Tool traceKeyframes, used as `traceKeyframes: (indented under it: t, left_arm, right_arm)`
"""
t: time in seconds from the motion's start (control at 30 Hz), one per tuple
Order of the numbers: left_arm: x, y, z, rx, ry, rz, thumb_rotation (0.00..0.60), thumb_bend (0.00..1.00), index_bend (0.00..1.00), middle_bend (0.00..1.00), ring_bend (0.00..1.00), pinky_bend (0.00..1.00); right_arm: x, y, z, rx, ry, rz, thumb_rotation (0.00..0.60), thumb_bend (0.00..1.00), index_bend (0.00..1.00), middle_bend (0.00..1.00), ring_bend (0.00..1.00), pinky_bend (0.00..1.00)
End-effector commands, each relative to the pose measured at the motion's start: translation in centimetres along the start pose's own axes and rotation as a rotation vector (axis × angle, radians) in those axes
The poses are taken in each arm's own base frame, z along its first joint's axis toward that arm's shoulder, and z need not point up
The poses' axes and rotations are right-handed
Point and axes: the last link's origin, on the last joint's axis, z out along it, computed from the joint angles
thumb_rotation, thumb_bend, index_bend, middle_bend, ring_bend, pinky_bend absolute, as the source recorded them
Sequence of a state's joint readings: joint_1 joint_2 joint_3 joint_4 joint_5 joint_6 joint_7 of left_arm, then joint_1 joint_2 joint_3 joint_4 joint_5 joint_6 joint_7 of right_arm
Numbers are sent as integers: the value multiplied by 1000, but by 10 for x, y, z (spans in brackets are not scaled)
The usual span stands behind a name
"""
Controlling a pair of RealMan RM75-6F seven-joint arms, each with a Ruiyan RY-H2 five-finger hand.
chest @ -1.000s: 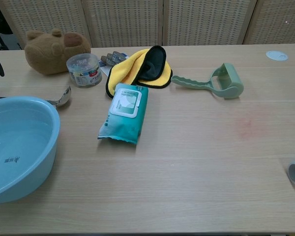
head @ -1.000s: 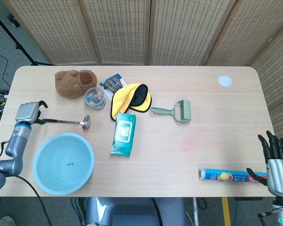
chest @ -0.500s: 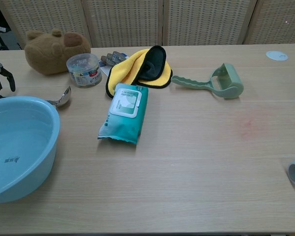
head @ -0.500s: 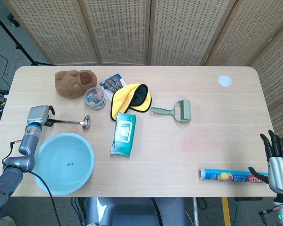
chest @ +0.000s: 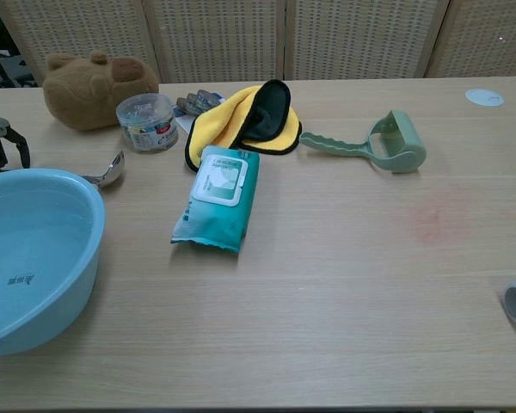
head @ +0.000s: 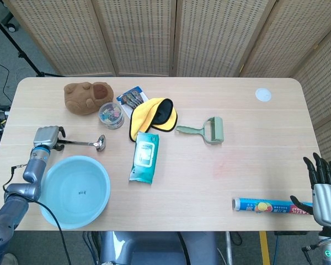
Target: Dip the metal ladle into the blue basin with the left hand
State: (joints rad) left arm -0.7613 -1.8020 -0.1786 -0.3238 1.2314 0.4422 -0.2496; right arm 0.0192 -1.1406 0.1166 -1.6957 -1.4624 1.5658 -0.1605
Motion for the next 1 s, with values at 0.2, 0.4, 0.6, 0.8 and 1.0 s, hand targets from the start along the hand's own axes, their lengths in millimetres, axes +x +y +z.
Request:
traceKeyframes:
  t: [0.2,0.4,0.6,0.8,1.0]
  left_arm:
    - [-4,4,2,8,-23,8,600,301,487,1000,887,926]
    - [-9,4,2,16,-29,-2,600,363,653,1000,887,926]
    - [-1,4,2,0,10,-37,600,555,827,1000,887,926]
    - [26,2,-3,-66,109,-121,600,631,855,1000,887,926]
    - [59,-6,-18,-150,207,-148,600,635,859,1000,887,926]
  right_arm:
    - [-1,0,0,-3,-1,-2,600,0,60,0,0,0]
    - [-1,0,0,-2,-6,2,600,0,60,0,0,0]
    - [0,0,0,-1,-3,5,600,0,61,0,0,0]
    - [1,-2,-2,7,-3,13,600,0,60,0,0,0]
    - [4,-4,-4,15,0,27,600,0,61,0,0,0]
